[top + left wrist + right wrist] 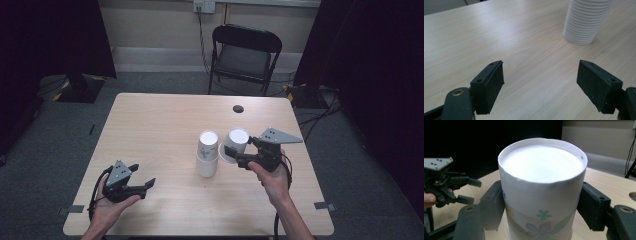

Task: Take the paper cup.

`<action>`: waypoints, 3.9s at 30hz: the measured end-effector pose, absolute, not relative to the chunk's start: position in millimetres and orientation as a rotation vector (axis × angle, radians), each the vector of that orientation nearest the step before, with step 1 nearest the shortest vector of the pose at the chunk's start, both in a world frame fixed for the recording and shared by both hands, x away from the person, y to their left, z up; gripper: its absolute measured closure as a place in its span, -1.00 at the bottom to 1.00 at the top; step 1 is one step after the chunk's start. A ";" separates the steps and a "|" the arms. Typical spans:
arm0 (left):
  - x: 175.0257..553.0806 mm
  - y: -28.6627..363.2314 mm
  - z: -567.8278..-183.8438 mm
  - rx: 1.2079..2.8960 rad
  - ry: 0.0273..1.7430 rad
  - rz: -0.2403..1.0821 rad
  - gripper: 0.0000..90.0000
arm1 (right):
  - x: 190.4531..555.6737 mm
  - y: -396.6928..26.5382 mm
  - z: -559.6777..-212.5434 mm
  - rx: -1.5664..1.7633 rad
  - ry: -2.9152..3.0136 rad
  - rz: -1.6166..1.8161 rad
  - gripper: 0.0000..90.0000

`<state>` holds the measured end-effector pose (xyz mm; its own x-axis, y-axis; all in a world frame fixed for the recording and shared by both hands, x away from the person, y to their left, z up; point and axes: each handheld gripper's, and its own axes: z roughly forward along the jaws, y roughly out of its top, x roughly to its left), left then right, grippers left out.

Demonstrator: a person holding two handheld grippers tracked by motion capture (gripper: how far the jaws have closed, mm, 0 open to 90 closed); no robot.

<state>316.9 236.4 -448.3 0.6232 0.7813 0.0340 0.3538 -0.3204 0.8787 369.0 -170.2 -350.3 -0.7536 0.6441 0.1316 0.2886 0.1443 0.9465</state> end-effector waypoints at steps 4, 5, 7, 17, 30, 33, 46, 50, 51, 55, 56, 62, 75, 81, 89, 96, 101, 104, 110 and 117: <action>310.8 227.3 -439.4 1.905 0.849 0.587 -0.50 | 366.4 -166.5 -358.2 0.924 2.166 1.625 -0.33; 309.8 225.0 -437.6 1.906 0.838 0.591 -0.47 | 365.1 -165.6 -359.5 0.925 2.173 1.635 -0.33; 308.1 220.1 -434.7 1.900 0.813 0.591 -0.44 | 363.4 -163.8 -361.0 0.937 2.185 1.653 -0.33; 305.5 182.7 -420.3 1.874 0.700 0.548 -0.21 | 358.5 -151.8 -360.4 0.932 2.252 1.699 -0.32; 304.2 137.0 -416.1 1.884 0.578 0.535 -0.05 | 356.4 -149.4 -373.3 1.035 2.317 1.800 -0.31; 303.0 132.8 -416.9 1.877 0.562 0.549 -0.06 | 355.9 -147.5 -375.5 1.044 2.341 1.817 -0.31; 298.6 116.9 -423.3 1.850 0.463 0.561 0.14 | 356.7 -146.1 -390.4 1.205 2.408 1.878 -0.30; 298.1 115.0 -424.6 1.852 0.444 0.591 0.21 | 357.9 -144.1 -392.9 1.243 2.421 1.901 -0.29; 298.3 114.5 -425.9 1.844 0.441 0.591 0.24 | 358.0 -143.4 -393.3 1.249 2.425 1.907 -0.29; 296.5 113.0 -428.9 1.843 0.432 0.607 0.30 | 358.0 -140.9 -395.3 1.272 2.441 1.923 -0.29; 296.0 112.8 -429.1 1.848 0.427 0.618 0.30 | 357.8 -139.7 -395.9 1.275 2.446 1.917 -0.29; 293.4 111.1 -431.0 1.847 0.403 0.698 0.18 | 357.6 -134.6 -397.7 1.298 2.466 1.917 -0.29; 296.4 114.0 -433.6 1.860 0.437 0.704 0.51 | 357.9 -129.8 -400.1 1.320 2.481 1.888 -0.33; 296.7 114.9 -433.1 1.871 0.455 0.692 0.65 | 357.5 -129.6 -400.4 1.310 2.486 1.882 -0.36; 297.1 117.8 -431.8 1.870 0.475 0.665 0.85 | 357.7 -129.1 -401.1 1.305 2.492 1.897 -0.42; 297.2 117.0 -432.2 1.883 0.467 0.629 0.93 | 357.7 -129.3 -400.9 1.268 2.489 1.909 -0.48; 297.8 118.2 -431.3 1.870 0.480 0.585 0.94 | 357.6 -130.0 -400.2 1.241 2.486 1.915 -0.53; 298.4 119.7 -430.4 1.877 0.486 0.561 0.94 | 357.4 -131.0 -398.8 1.222 2.472 1.924 -0.56; 301.9 123.3 -429.4 1.862 0.528 0.465 0.95 | 357.2 -135.8 -395.1 1.188 2.440 1.949 -0.57; 308.3 127.8 -432.5 1.832 0.584 0.313 0.95 | 355.0 -138.3 -389.2 1.109 2.398 1.944 -0.58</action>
